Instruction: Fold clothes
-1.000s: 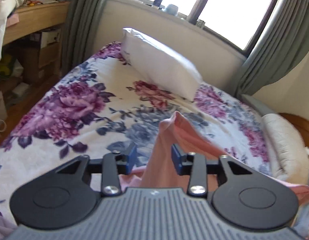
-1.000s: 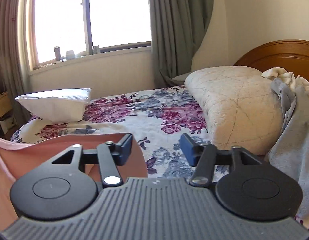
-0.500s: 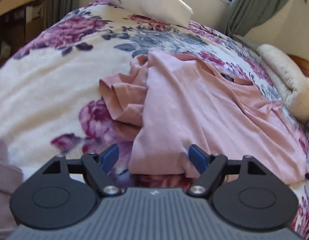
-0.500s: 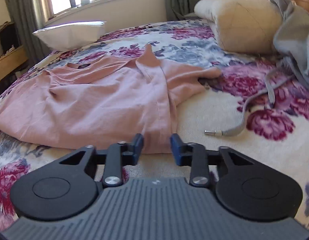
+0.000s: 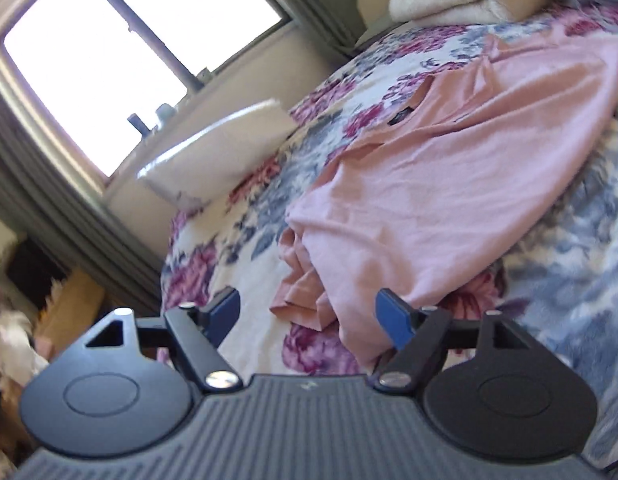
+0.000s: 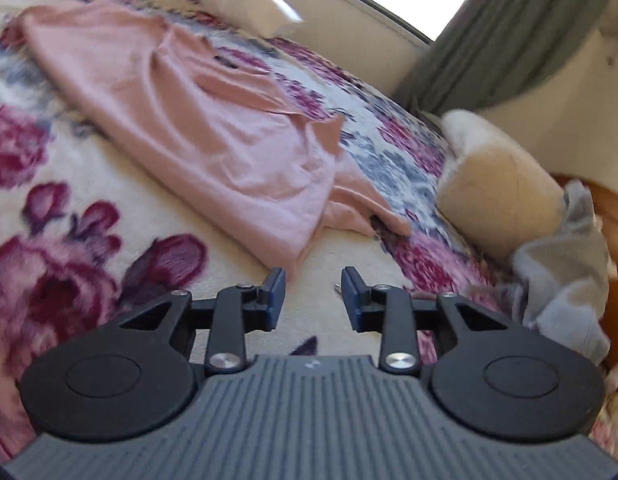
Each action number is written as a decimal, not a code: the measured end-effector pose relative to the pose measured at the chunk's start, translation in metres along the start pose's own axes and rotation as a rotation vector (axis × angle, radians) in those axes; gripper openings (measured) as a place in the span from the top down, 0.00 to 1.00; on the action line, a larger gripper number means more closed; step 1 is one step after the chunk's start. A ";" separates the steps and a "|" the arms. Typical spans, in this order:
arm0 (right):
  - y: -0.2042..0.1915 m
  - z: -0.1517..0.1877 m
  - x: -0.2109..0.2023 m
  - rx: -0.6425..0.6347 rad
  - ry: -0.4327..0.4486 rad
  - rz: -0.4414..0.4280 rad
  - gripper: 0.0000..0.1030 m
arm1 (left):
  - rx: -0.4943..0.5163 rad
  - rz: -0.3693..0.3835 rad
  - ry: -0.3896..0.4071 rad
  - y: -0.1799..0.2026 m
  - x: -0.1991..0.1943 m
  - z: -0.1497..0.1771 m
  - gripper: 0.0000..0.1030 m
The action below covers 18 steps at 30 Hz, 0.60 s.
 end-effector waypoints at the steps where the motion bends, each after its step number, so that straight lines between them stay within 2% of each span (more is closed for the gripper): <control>1: -0.007 -0.001 0.008 -0.057 0.007 -0.004 0.60 | -0.007 0.049 0.049 0.008 -0.004 -0.001 0.28; 2: -0.012 -0.003 0.017 -0.109 0.014 -0.006 0.60 | -0.002 0.105 0.076 0.017 -0.004 0.000 0.28; 3: -0.018 -0.004 0.025 -0.161 0.021 -0.007 0.60 | 0.015 0.138 0.069 0.024 0.003 0.002 0.28; 6: -0.024 -0.010 0.055 -0.192 0.022 -0.019 0.64 | 0.089 0.257 -0.043 0.054 0.040 0.024 0.34; 7: -0.025 -0.012 0.064 -0.181 0.002 -0.014 0.71 | 0.101 0.283 -0.080 0.060 0.051 0.031 0.36; 8: -0.027 -0.013 0.072 -0.166 -0.024 -0.007 0.94 | 0.093 0.299 -0.077 0.063 0.060 0.032 0.36; 9: -0.028 -0.015 0.081 -0.150 -0.049 0.000 0.96 | 0.077 0.306 -0.076 0.061 0.064 0.029 0.36; 10: -0.029 -0.017 0.089 -0.135 -0.075 0.006 0.96 | 0.043 0.331 -0.103 0.060 0.070 0.025 0.49; 11: -0.031 -0.020 0.090 -0.114 -0.076 0.014 0.96 | 0.002 0.357 -0.133 0.058 0.074 0.021 0.76; 12: -0.033 -0.024 0.089 -0.091 -0.070 0.021 0.97 | -0.056 0.381 -0.166 0.057 0.075 0.017 0.83; 13: -0.032 -0.025 0.084 -0.054 -0.060 0.022 0.97 | -0.069 0.372 -0.171 0.053 0.073 0.015 0.92; 18: -0.019 -0.031 0.043 0.140 0.000 0.010 0.98 | -0.161 0.338 -0.173 0.037 0.054 0.004 1.00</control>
Point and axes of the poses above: each gripper's, at about its wrist camera, not at the fingertips, and x roughly the way its jaws point, y to its right, z to its underside, the point moved 9 cm from there along x, roughly the way its jaws point, and after that the axes turned 10 degrees about y, right-handed, at the moved point
